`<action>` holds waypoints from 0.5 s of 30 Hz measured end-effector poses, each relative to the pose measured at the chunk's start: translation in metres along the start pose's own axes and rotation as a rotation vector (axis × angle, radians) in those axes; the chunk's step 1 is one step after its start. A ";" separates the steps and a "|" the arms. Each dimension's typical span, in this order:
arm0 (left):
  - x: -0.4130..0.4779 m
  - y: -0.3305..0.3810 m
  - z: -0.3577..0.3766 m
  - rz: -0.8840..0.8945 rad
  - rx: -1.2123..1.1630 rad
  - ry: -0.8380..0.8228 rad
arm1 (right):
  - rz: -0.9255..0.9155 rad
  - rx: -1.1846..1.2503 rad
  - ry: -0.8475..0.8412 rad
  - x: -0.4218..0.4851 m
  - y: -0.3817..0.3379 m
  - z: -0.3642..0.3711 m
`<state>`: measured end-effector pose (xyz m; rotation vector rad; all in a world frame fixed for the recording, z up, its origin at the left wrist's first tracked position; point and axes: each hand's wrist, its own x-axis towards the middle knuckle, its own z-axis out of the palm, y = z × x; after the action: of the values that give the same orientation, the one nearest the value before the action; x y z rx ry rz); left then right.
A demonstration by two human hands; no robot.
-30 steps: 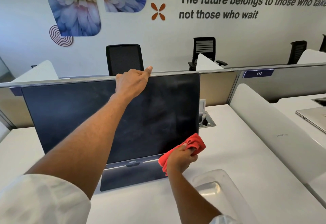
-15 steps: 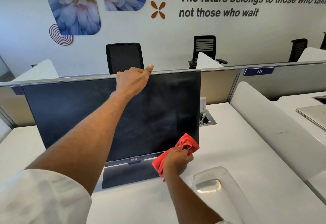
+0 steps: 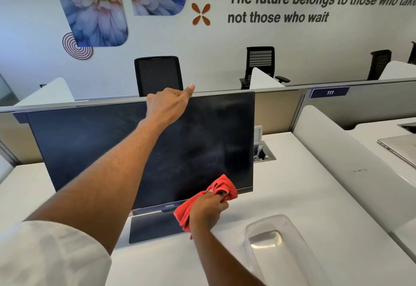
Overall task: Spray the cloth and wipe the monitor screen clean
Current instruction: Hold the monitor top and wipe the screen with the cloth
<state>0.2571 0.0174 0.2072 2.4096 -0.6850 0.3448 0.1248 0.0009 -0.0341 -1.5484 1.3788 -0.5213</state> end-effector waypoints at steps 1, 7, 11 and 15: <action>0.000 -0.001 0.000 0.000 -0.006 -0.002 | 0.029 0.027 0.006 0.003 -0.002 0.000; 0.000 0.000 0.001 0.011 0.000 -0.006 | 0.179 0.265 0.121 0.049 -0.018 -0.015; 0.002 0.000 0.003 0.008 0.010 -0.009 | 0.390 0.507 0.198 0.096 -0.025 -0.038; 0.002 0.000 0.003 0.005 0.012 -0.006 | 0.418 0.592 0.166 0.093 -0.023 -0.036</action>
<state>0.2588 0.0147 0.2062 2.4213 -0.6940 0.3450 0.1329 -0.1010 -0.0236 -0.7325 1.4514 -0.7242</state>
